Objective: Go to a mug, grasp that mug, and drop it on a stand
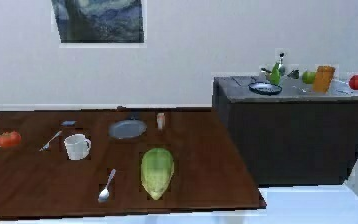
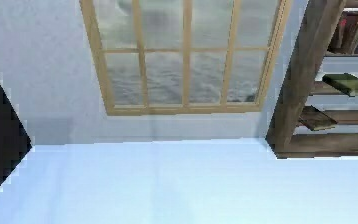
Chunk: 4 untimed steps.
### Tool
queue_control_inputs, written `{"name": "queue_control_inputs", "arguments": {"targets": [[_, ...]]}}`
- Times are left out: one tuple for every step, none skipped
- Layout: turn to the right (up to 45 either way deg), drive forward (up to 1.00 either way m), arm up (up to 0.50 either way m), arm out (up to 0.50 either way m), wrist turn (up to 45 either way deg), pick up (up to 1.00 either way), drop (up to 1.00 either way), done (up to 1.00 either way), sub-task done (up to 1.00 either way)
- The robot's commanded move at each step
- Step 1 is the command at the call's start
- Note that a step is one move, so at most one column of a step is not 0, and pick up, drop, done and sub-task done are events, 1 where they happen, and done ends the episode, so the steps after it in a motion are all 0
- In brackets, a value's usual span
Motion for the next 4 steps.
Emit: {"name": "queue_control_inputs", "arguments": {"targets": [[-45.0, 0.0, 0.0, 0.0, 0.0, 0.0, 0.0, 0.0, 0.0], [-45.0, 0.0, 0.0, 0.0, 0.0, 0.0, 0.0, 0.0, 0.0], [0.0, 0.05, 0.0, 0.0, 0.0, 0.0, 0.0, 0.0, 0.0], [-24.0, 0.0, 0.0, 0.0, 0.0, 0.0, 0.0, 0.0, 0.0]]}}
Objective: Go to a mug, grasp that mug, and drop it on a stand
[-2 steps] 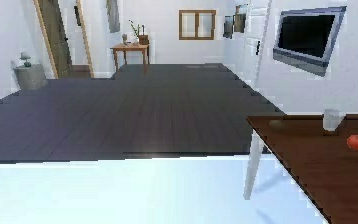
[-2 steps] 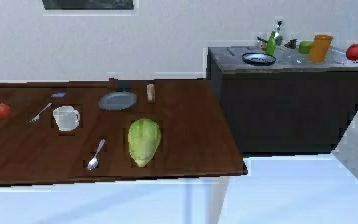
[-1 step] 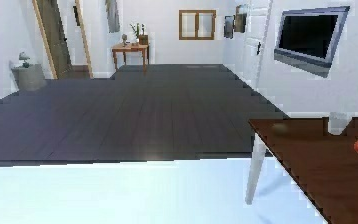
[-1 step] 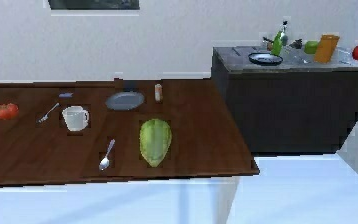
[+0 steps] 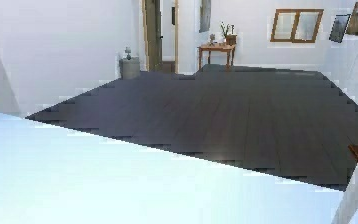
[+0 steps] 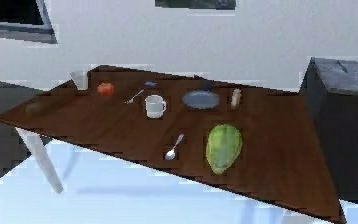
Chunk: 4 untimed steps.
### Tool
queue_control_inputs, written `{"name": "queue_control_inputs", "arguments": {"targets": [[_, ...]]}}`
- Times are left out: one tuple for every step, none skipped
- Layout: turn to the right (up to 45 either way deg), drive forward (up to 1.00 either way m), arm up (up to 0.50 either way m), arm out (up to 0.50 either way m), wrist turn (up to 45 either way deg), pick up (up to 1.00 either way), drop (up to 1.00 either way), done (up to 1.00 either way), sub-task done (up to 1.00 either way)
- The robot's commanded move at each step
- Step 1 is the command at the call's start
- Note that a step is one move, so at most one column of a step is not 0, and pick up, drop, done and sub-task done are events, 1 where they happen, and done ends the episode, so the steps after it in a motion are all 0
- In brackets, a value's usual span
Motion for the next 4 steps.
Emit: {"name": "queue_control_inputs", "arguments": {"targets": [[45.0, 0.0, 0.0, 0.0, 0.0, 0.0, 0.0, 0.0, 0.0], [9.0, 0.0, 0.0, 0.0, 0.0, 0.0, 0.0, 0.0, 0.0], [0.0, 0.55, 0.0, 0.0, 0.0, 0.0, 0.0, 0.0, 0.0], [-27.0, 0.0, 0.0, 0.0, 0.0, 0.0, 0.0, 0.0, 0.0]]}}
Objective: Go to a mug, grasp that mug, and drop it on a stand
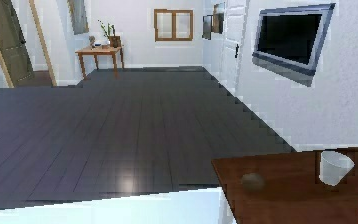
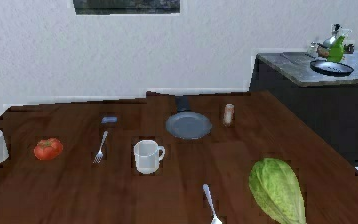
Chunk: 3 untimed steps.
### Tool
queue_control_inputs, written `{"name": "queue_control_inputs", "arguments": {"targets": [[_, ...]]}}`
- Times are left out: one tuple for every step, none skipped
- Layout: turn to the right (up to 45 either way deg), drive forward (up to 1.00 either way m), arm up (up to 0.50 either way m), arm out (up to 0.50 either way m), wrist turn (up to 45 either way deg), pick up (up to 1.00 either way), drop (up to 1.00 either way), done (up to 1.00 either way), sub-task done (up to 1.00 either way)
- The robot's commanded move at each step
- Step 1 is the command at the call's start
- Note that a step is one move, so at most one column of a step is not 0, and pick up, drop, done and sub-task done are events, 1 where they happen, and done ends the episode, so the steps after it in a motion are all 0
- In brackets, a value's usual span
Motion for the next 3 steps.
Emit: {"name": "queue_control_inputs", "arguments": {"targets": [[0.0, 0.0, 0.5, 0.0, 0.0, 0.0, 0.0, 0.0, 0.0], [0.0, 0.0, 0.36, 0.0, 0.0, 0.0, 0.0, 0.0, 0.0], [0.0, 0.0, 0.0, 0.3, 0.0, 0.0, 0.0, 0.0, 0.0]]}}
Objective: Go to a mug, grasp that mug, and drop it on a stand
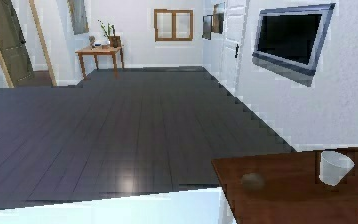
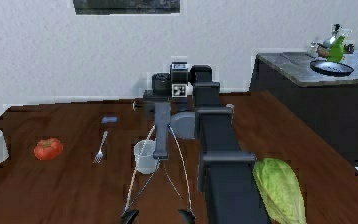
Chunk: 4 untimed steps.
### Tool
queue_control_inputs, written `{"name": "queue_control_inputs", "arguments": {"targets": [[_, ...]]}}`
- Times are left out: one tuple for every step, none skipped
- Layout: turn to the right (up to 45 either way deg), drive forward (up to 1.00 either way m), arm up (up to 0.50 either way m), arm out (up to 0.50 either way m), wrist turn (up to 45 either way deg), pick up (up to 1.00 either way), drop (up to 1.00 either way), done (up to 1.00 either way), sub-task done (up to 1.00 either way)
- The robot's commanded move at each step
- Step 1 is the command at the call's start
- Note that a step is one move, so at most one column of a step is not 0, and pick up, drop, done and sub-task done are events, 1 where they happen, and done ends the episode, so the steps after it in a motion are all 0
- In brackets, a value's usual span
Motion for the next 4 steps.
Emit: {"name": "queue_control_inputs", "arguments": {"targets": [[0.0, 0.0, 0.0, 0.0, 45.0, 0.0, 0.0, 0.0, 0.0], [0.0, 0.0, 0.0, 0.0, 45.0, 0.0, 0.0, 0.0, 0.0], [0.0, 0.0, 0.0, 0.0, 45.0, 0.0, 0.0, 0.0, 0.0], [0.0, 0.0, 0.0, 0.0, 12.0, 0.0, 0.0, 0.0, 0.0]]}}
